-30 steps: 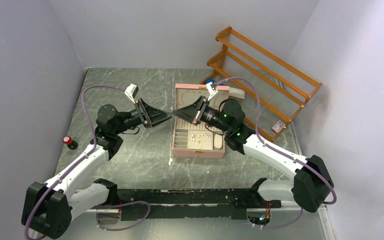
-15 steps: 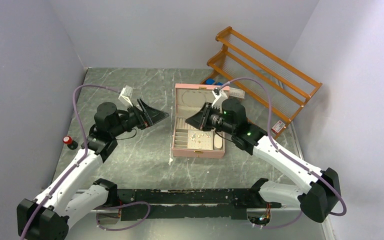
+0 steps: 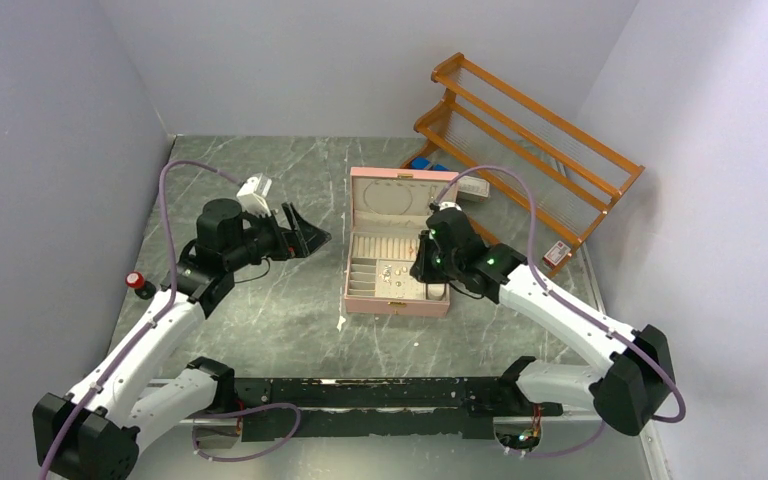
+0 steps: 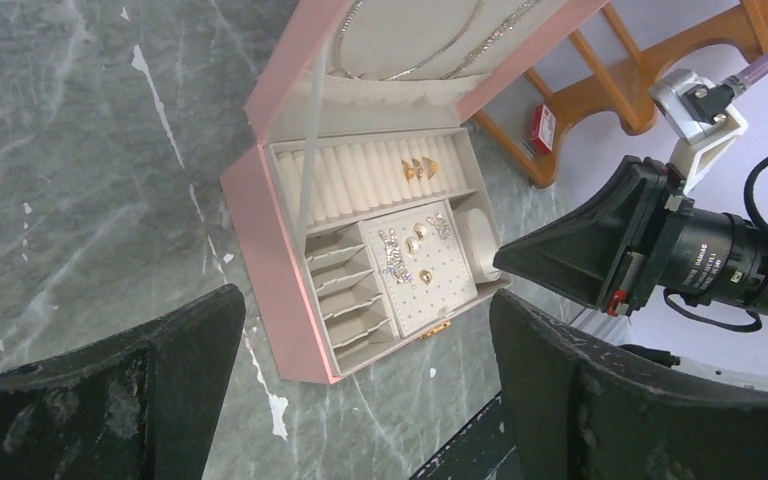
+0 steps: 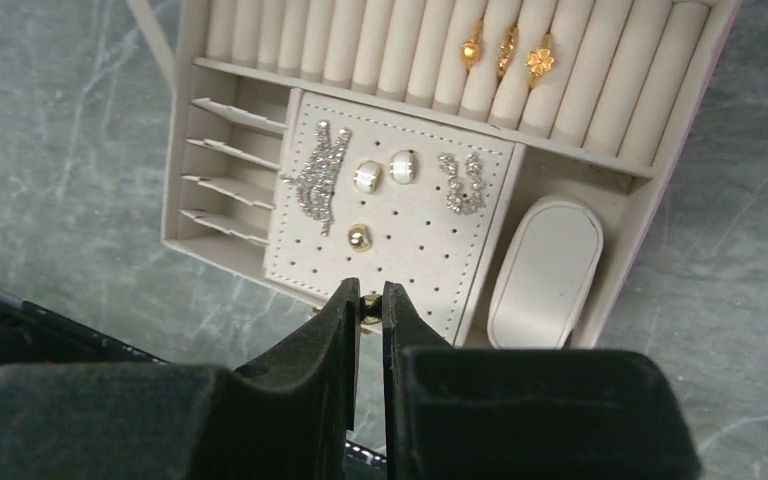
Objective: Organize the mixed jewelry
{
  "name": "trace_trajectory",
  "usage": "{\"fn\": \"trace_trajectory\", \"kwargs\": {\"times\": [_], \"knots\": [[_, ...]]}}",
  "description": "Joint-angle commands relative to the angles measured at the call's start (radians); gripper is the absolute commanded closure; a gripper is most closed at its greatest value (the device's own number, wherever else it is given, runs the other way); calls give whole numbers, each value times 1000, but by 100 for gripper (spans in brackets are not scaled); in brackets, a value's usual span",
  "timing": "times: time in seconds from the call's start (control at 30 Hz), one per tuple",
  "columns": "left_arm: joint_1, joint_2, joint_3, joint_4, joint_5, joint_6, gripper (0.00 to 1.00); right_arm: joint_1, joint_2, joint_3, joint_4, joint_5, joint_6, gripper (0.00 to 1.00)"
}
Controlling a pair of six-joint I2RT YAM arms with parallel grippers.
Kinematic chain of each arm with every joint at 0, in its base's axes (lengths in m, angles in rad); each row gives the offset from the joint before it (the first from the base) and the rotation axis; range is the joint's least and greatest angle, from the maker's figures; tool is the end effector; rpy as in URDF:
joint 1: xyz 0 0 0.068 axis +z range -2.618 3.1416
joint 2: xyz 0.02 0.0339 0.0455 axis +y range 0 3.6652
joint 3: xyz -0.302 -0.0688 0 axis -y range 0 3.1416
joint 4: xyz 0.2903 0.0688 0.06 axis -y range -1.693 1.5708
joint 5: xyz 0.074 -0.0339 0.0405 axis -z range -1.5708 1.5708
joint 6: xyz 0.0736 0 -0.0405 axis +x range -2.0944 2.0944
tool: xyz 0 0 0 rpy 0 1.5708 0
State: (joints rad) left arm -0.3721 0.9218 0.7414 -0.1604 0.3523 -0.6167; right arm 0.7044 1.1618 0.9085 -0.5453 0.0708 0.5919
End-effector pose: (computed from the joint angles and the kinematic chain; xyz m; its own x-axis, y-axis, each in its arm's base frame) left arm 0.2411 -0.1213 0.3132 -0.6266 -0.3382 -0.7022 0.3455 0.6871 -0.6392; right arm 0.2311 0.1895 0.2703 -0.7924 0.0569 -0.6073 -0.2003 0.9161 0.3472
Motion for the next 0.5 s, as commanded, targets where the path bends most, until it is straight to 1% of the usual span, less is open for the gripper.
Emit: {"fn": "trace_trajectory", "kwargs": {"times": [0.0,0.2,0.47], "knots": [[1,12,-3,9,-12,38,4,-5,38,17,-24,29,-29,91],[1,36,-19,32,16,23,6,-6,83,6,15,-15,-31,92],[1,43,-20,44,32,10,6,-5,124,6,49,-19,-36,92]]}}
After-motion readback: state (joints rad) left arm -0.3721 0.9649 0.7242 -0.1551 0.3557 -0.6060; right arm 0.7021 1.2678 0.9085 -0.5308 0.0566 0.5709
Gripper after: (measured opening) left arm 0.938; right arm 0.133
